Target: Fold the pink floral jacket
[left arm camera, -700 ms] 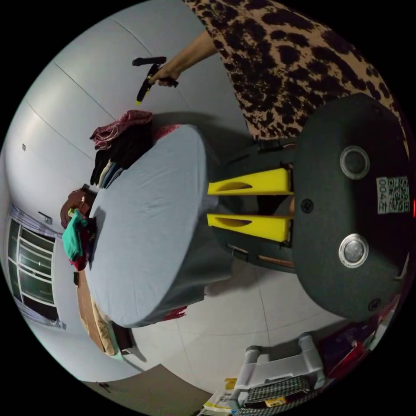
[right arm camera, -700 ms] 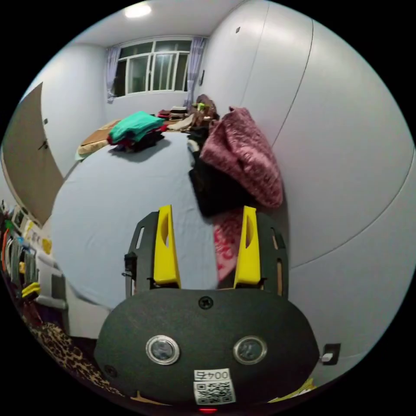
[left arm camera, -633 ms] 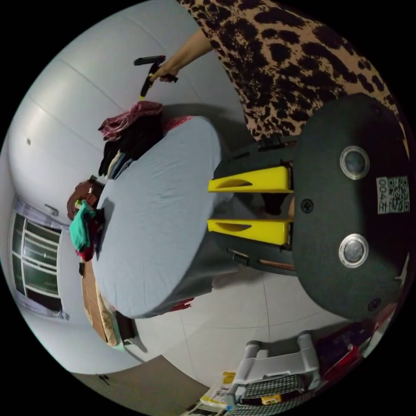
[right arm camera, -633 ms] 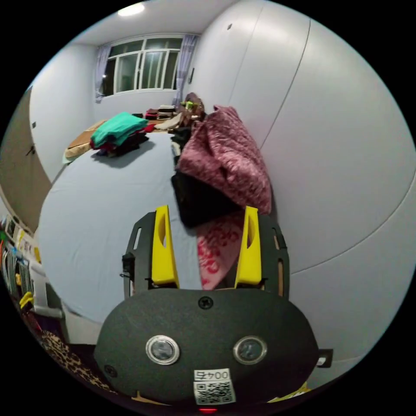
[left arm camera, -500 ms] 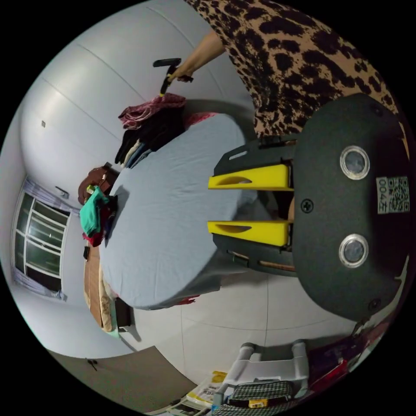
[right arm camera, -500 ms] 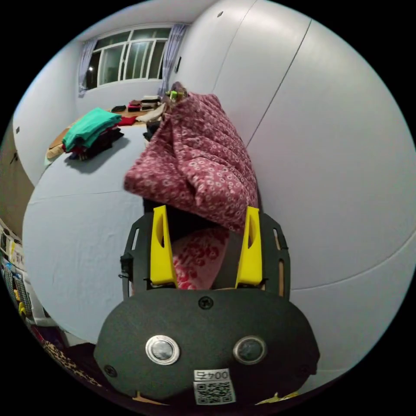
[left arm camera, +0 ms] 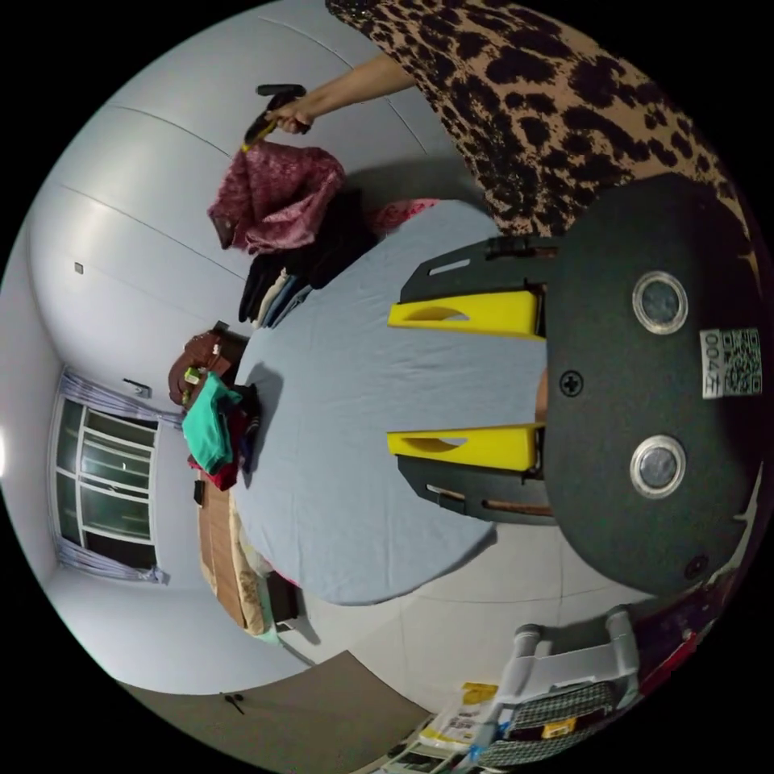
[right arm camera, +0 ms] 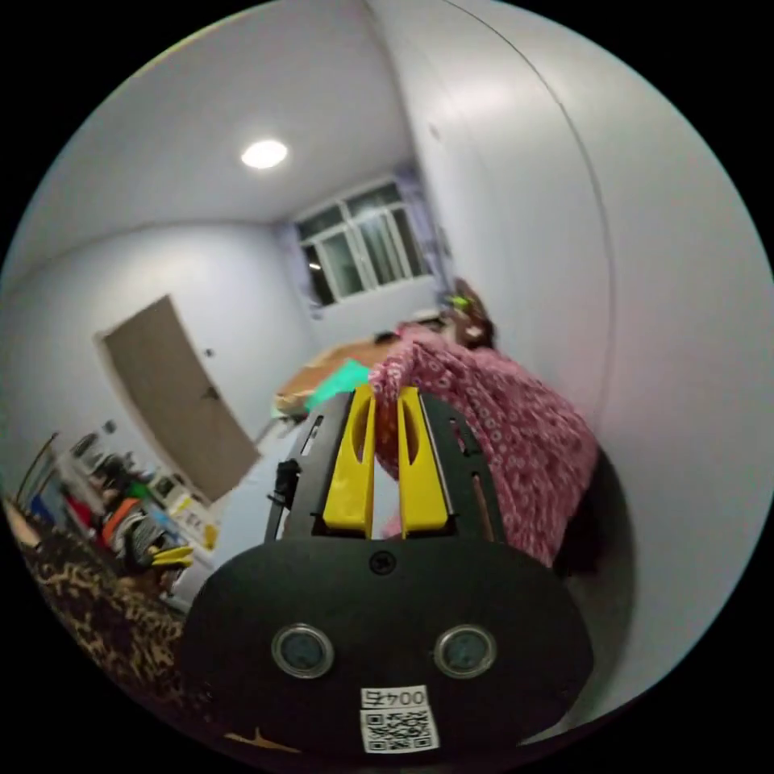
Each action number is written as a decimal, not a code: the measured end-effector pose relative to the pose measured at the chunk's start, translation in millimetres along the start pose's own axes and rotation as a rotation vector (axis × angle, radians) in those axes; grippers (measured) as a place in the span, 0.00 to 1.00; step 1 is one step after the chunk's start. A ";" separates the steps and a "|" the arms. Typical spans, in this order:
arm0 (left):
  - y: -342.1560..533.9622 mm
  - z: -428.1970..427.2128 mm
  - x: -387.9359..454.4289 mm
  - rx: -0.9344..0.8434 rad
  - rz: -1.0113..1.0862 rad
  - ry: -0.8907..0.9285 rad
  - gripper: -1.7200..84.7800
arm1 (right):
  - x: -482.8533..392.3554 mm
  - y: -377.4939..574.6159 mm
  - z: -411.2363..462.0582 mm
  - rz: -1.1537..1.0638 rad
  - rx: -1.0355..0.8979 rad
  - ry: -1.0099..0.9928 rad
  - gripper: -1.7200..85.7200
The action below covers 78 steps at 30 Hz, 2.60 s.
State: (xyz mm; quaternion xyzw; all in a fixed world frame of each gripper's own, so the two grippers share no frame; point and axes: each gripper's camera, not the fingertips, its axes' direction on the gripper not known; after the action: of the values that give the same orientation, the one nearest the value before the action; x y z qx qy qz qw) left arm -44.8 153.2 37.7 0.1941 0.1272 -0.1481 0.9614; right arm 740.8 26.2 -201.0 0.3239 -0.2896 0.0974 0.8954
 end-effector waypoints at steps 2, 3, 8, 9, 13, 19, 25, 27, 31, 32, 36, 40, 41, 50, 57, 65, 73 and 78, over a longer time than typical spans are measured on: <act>-22.3 -4.6 -10.0 0.042 0.029 0.024 0.21 | -34.8 -19.4 -20.8 -0.108 0.077 -0.206 0.07; -36.3 -8.3 -17.3 0.070 0.043 0.043 0.22 | -56.0 -29.2 -33.6 -0.161 0.116 -0.350 0.07; -77.0 -21.9 -40.3 0.163 0.131 0.110 0.23 | -131.5 -39.8 -86.8 -0.271 0.292 -0.765 0.07; -83.9 -22.7 -43.2 0.170 0.157 0.130 0.24 | -146.2 -35.9 -98.8 -0.271 0.338 -0.808 0.07; -102.4 -17.2 -44.8 0.180 0.240 0.241 0.26 | -184.6 -11.6 -108.9 -0.215 0.406 -0.921 0.07; -135.0 -0.3 -48.2 0.146 0.383 0.438 0.29 | -230.7 11.4 -79.4 -0.144 0.339 -1.033 0.07; -161.2 0.1 -88.0 0.121 0.444 0.558 0.29 | -301.7 2.4 -82.3 -0.332 0.261 -1.101 0.07; -166.9 -2.8 -84.8 0.115 0.506 0.612 0.29 | -319.6 0.9 -81.5 -0.358 0.240 -1.093 0.07; -176.4 -1.6 -68.8 0.110 0.591 0.667 0.28 | -340.8 -1.7 -71.5 -0.370 0.211 -1.104 0.07; -179.0 -1.0 -68.7 0.119 0.579 0.680 0.28 | -342.5 -2.0 -69.3 -0.366 0.208 -1.112 0.07; -207.5 -4.4 -66.1 0.212 0.526 0.782 0.26 | -354.4 -4.3 -56.0 -0.364 0.173 -1.135 0.07; -235.8 -9.7 -72.9 0.198 0.376 0.885 0.13 | -353.0 -5.8 -55.7 -0.368 0.192 -1.064 0.07; -240.0 -10.1 -77.8 0.186 0.323 0.883 0.11 | -350.5 -6.0 -56.4 -0.365 0.199 -1.045 0.07; -328.3 -184.1 -193.2 0.545 0.008 0.765 0.02 | -294.2 -16.8 -81.0 -0.299 0.277 -0.499 0.07; -302.4 -337.6 -202.9 0.768 0.044 0.598 0.02 | -281.9 6.3 -70.3 -0.304 0.290 -0.574 0.04; -288.7 -387.4 -172.6 0.850 0.042 0.440 0.02 | -257.9 -2.1 -70.9 -0.254 0.369 -0.505 0.02; -291.7 -385.7 -155.9 0.907 -0.070 0.199 0.01 | -215.9 101.6 129.8 0.039 -0.251 -0.558 0.21; -300.5 -386.9 -125.3 0.938 -0.029 0.077 0.02 | -233.9 184.7 203.6 -0.044 -0.426 -0.452 0.29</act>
State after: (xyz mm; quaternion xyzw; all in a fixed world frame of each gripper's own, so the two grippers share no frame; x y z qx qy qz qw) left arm -333.3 77.0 -370.6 0.6112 0.0849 -0.1955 0.7622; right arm 391.0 42.2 -113.5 0.1486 -0.4882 -0.0593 0.8580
